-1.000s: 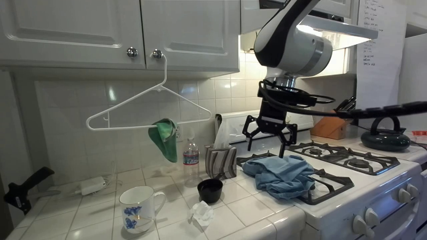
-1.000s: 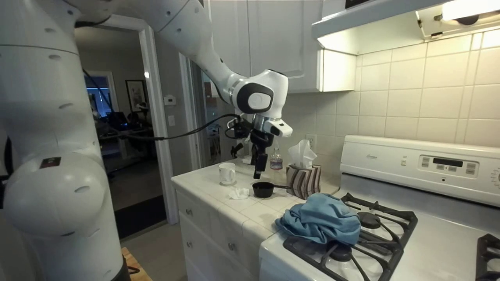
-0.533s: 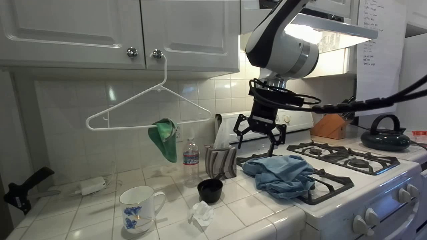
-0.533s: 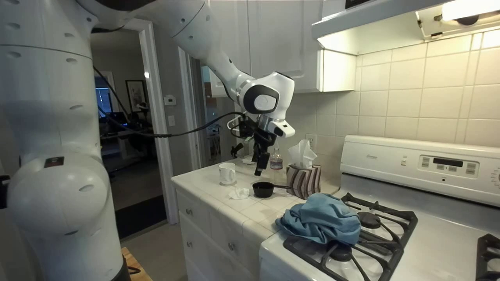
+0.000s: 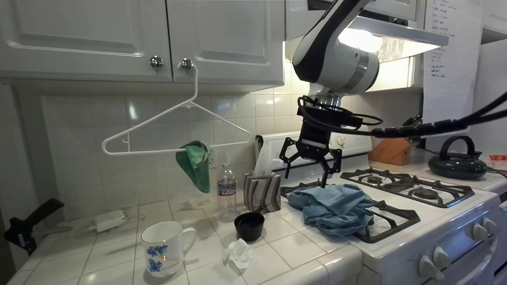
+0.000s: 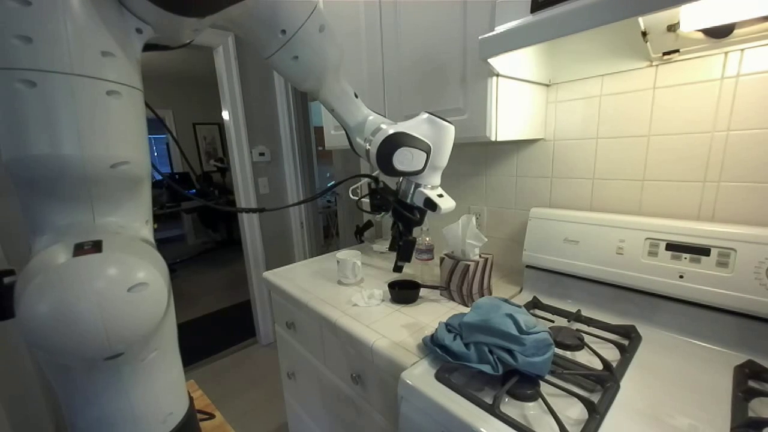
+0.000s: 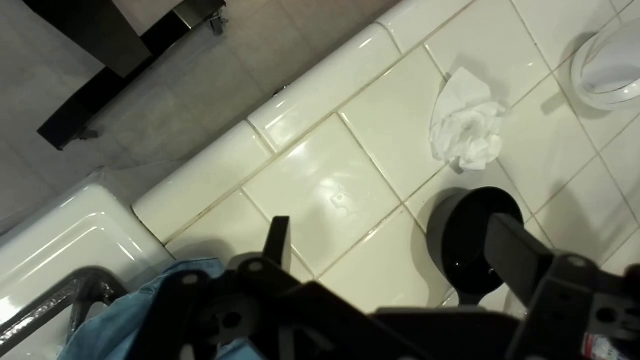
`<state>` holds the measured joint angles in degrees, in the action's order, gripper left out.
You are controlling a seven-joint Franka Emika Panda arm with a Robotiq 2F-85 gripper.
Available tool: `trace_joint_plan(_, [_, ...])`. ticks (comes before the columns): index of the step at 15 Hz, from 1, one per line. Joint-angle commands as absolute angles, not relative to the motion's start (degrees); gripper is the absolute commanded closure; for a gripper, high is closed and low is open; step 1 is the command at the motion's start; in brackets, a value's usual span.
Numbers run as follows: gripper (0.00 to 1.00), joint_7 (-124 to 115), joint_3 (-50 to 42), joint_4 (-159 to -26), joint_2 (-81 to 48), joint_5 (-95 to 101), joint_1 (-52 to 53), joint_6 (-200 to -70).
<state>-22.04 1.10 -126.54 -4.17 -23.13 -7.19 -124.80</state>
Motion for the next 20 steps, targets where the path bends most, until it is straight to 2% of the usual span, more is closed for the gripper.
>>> trace_joint_plan(1, [0.0,-19.86,-0.18,-121.82,-10.48,-20.06,-4.73,-123.8])
trace_joint_plan(10, [0.0,-24.04,-1.62,-101.99,-29.68,0.62,4.74,-125.32])
trace_joint_plan(11, [0.25,-24.04,-1.66,-100.8,-30.34,0.64,5.29,-125.98])
trace_joint_plan(13, [0.34,-24.22,-2.0,-100.17,-30.44,0.53,6.21,-128.23])
trace_joint_plan(14, [0.43,-23.94,-1.91,-100.49,-29.97,-0.28,6.16,-128.86])
trace_joint_plan(20, [0.84,-19.04,-0.48,-102.94,-27.3,-6.76,2.59,-127.63])
